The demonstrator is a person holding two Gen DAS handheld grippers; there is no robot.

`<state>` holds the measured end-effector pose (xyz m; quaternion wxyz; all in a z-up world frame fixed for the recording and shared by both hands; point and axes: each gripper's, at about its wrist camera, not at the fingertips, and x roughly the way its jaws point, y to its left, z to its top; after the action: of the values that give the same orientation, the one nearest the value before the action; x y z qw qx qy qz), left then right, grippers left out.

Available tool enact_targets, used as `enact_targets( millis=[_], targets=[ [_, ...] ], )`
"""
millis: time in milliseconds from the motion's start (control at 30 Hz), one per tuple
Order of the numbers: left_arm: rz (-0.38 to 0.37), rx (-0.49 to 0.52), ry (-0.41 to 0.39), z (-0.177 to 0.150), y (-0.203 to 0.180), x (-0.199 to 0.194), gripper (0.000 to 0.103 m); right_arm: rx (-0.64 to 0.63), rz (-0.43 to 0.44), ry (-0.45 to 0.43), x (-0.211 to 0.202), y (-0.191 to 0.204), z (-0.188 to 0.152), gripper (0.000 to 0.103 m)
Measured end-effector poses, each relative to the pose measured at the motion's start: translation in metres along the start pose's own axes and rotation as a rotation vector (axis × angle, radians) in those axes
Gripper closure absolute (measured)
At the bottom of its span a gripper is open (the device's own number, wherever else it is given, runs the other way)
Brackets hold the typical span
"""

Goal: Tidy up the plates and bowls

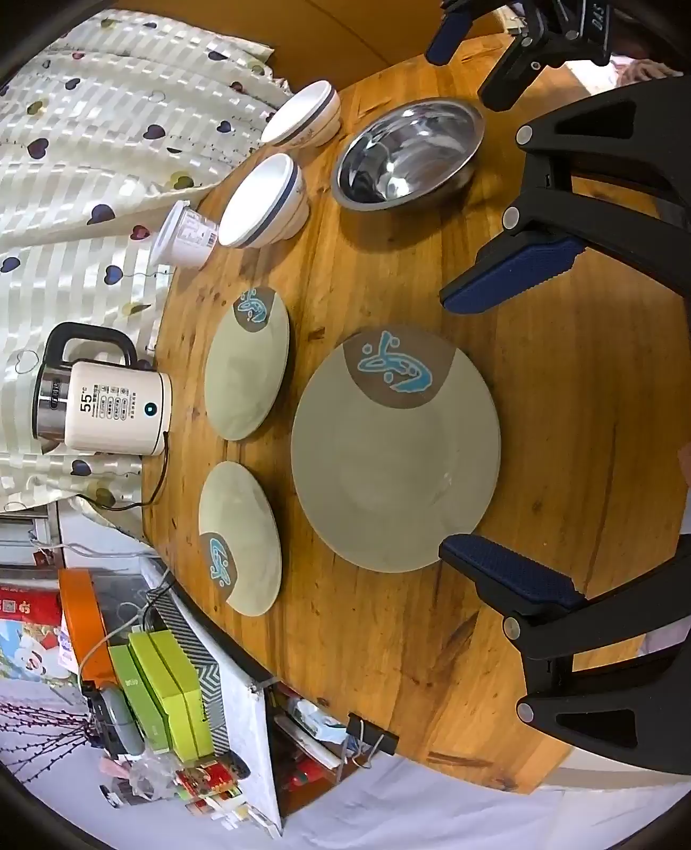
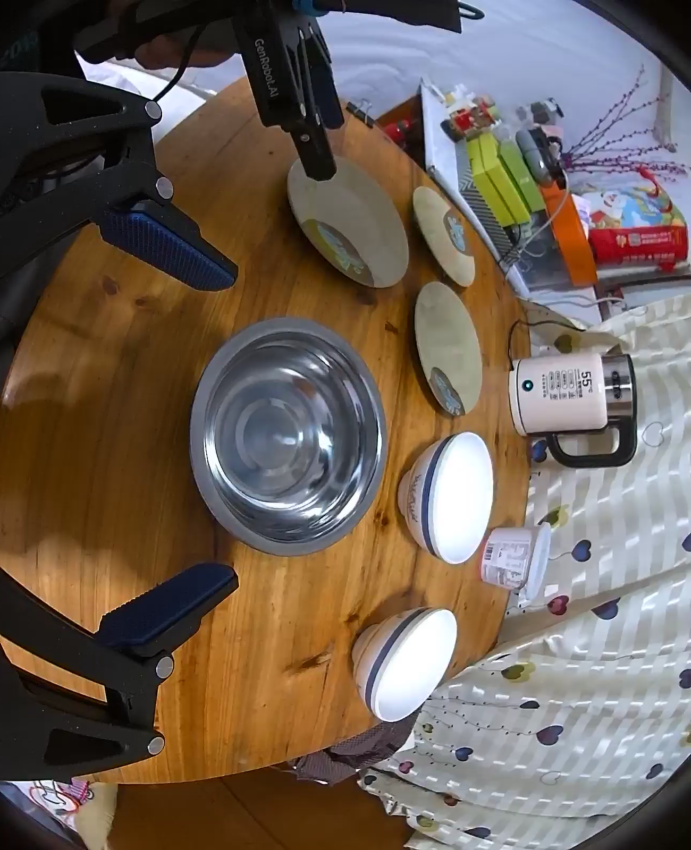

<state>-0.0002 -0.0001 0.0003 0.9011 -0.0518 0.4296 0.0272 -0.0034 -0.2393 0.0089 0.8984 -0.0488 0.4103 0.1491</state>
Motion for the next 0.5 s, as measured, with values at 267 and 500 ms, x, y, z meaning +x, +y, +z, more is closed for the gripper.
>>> enact_targets(
  millis=[267, 500],
  targets=[
    [-0.004, -0.003, 0.001, -0.0031, 0.0025, -0.0024, 0.017, 0.001, 0.001, 0.006, 0.0, -0.0002, 0.0012, 0.0],
    [0.002, 0.014, 0.019, -0.0008, 0.0006, -0.0047, 0.017, 0.004, 0.003, 0.011, 0.0022, 0.0016, -0.0002, 0.0]
  ],
)
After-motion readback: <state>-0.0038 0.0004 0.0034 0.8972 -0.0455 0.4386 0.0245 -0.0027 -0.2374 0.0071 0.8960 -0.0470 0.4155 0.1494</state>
